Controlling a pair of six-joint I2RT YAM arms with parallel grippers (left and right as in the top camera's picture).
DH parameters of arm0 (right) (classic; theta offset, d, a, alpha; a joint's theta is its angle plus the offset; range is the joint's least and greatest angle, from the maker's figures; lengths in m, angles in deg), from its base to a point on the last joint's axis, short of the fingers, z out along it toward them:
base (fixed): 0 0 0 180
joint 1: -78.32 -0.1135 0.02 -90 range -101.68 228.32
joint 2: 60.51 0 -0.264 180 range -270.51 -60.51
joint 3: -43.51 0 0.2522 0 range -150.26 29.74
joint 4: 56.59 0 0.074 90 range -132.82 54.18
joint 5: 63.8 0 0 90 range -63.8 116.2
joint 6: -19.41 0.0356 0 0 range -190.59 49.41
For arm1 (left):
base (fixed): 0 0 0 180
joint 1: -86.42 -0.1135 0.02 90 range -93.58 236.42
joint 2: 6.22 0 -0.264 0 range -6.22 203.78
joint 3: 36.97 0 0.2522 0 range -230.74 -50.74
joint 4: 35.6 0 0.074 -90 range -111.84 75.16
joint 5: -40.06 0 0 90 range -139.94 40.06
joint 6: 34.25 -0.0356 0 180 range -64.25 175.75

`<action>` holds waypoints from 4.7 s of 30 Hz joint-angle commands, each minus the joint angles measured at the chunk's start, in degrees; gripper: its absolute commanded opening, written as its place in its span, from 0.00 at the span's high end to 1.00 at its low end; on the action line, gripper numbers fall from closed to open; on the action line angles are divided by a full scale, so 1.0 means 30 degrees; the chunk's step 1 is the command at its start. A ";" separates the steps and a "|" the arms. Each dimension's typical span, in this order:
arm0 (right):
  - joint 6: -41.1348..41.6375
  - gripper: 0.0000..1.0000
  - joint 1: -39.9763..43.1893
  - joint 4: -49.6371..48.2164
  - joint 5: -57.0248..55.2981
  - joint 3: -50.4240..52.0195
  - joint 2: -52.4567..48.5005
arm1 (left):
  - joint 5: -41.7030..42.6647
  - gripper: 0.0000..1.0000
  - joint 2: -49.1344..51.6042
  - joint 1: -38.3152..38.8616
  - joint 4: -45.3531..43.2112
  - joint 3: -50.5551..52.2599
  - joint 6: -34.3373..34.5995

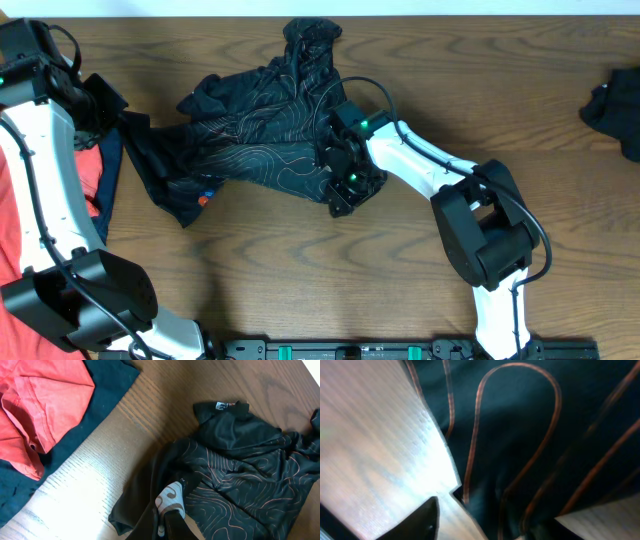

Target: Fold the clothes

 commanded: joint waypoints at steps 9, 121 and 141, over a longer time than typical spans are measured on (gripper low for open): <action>0.1501 0.99 0.0765 -0.0095 -0.2623 0.0270 -0.0641 | 0.0175 0.94 -0.0430 0.0007 0.0080 0.0073 -0.0248; 0.5457 0.99 0.2098 0.5340 -1.4076 -1.7238 0.8757 | 0.0408 0.94 -0.2011 0.6666 0.2208 -0.6477 -0.2404; 0.4911 0.99 -0.1683 0.0954 -2.0269 -1.7282 0.7235 | 0.0408 0.94 -0.2011 0.6666 0.1843 -0.5901 -0.2404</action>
